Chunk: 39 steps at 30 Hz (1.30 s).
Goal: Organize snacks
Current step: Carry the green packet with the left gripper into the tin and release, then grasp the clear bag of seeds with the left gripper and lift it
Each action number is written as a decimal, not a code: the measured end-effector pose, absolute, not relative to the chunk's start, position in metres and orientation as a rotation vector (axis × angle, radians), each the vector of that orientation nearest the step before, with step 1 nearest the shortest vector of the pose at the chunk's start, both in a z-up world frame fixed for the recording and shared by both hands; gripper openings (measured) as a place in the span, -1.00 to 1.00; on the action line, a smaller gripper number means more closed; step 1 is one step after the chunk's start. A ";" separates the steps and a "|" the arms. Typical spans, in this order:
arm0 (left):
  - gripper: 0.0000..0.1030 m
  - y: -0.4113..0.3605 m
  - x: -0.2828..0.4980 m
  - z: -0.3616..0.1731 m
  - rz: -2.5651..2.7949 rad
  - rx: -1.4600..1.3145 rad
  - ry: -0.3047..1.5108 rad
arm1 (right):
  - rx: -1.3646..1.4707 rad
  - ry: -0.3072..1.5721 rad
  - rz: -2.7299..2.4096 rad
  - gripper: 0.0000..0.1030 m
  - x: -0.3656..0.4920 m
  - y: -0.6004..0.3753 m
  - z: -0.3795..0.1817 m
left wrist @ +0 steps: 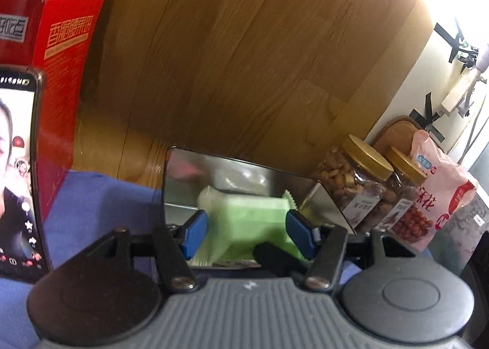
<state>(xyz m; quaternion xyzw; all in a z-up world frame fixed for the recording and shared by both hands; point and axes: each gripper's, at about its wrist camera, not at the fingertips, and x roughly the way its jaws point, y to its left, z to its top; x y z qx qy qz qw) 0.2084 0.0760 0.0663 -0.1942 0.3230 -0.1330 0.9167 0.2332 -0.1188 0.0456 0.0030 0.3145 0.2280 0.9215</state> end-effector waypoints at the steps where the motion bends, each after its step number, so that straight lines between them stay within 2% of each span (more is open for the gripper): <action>1: 0.13 0.076 0.204 0.068 -0.275 -0.399 0.657 | 0.018 0.640 0.464 -0.08 0.229 -0.123 0.049; 8: 0.19 0.096 0.114 0.080 -0.378 -0.438 0.588 | 0.212 0.673 0.533 -0.06 0.141 -0.186 0.079; 12: 0.19 0.097 0.046 0.051 -0.526 -0.507 0.694 | 0.332 0.790 0.639 0.06 0.054 -0.215 0.071; 15: 0.19 0.087 0.007 0.030 -0.576 -0.538 0.788 | 0.396 0.881 0.602 0.07 0.011 -0.222 0.059; 21: 0.19 0.059 -0.015 0.013 -0.615 -0.527 0.850 | 0.608 0.963 0.629 0.07 -0.023 -0.226 0.047; 22: 0.21 0.056 -0.013 0.014 -0.618 -0.521 0.848 | 0.616 0.982 0.630 0.02 -0.024 -0.224 0.046; 24: 0.23 0.049 -0.007 0.012 -0.618 -0.510 0.860 | 0.621 0.999 0.627 -0.23 -0.022 -0.215 0.042; 25: 0.20 0.046 -0.006 0.011 -0.628 -0.514 0.870 | 0.626 1.000 0.627 -0.50 -0.021 -0.213 0.041; 26: 0.15 0.041 -0.004 0.009 -0.654 -0.517 0.880 | 0.638 0.996 0.632 -0.53 -0.019 -0.209 0.040; 28: 0.11 0.035 -0.003 0.011 -0.651 -0.486 0.884 | 0.595 0.962 0.618 -0.55 -0.019 -0.207 0.047; 32: -0.11 0.035 0.005 0.017 -0.619 -0.471 0.859 | 0.478 0.895 0.592 -0.56 -0.010 -0.195 0.063; 39: -0.12 0.049 0.019 0.047 -0.589 -0.471 0.744 | 0.396 0.827 0.623 -0.57 0.027 -0.185 0.079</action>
